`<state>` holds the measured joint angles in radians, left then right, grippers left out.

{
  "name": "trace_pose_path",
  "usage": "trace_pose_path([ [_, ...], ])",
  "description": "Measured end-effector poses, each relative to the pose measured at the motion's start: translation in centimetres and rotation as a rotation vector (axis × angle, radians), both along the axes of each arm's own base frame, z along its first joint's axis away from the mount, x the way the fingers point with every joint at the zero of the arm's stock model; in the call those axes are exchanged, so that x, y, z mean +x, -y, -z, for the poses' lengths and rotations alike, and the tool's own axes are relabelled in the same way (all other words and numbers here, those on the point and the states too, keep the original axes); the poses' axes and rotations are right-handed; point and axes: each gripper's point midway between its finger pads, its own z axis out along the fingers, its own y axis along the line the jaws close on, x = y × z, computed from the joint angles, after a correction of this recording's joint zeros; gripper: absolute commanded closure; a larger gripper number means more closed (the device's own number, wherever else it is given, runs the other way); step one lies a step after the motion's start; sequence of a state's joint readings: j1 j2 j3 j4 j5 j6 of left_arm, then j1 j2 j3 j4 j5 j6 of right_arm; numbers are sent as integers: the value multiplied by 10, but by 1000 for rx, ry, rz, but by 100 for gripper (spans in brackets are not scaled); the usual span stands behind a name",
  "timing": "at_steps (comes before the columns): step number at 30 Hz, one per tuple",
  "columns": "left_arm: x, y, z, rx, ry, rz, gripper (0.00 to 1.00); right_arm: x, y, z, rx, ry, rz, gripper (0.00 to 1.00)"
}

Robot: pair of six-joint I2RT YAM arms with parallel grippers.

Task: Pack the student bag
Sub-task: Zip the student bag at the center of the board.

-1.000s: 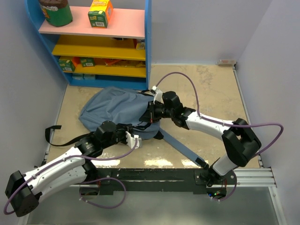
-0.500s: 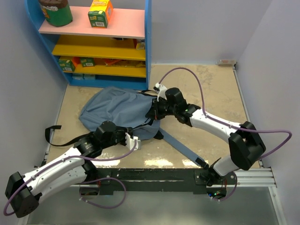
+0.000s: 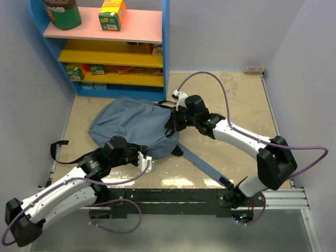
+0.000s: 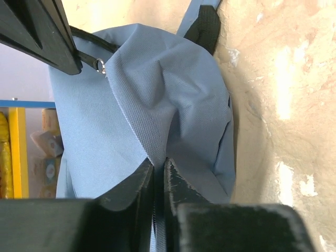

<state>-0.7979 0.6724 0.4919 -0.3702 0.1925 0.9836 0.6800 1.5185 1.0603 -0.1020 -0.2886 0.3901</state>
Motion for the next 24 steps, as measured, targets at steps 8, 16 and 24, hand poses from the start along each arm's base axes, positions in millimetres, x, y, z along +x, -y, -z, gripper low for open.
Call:
trace_pose_path([
  [8,21,50,-61,-195,-138,-39,52,4,-5,-6,46,23,4,100],
  [16,21,70,-37,-274,-303,-94,52,2,-5,-9,65,21,9,100],
  [24,19,65,-18,-279,-341,-139,55,0,-6,-14,79,25,6,100],
])
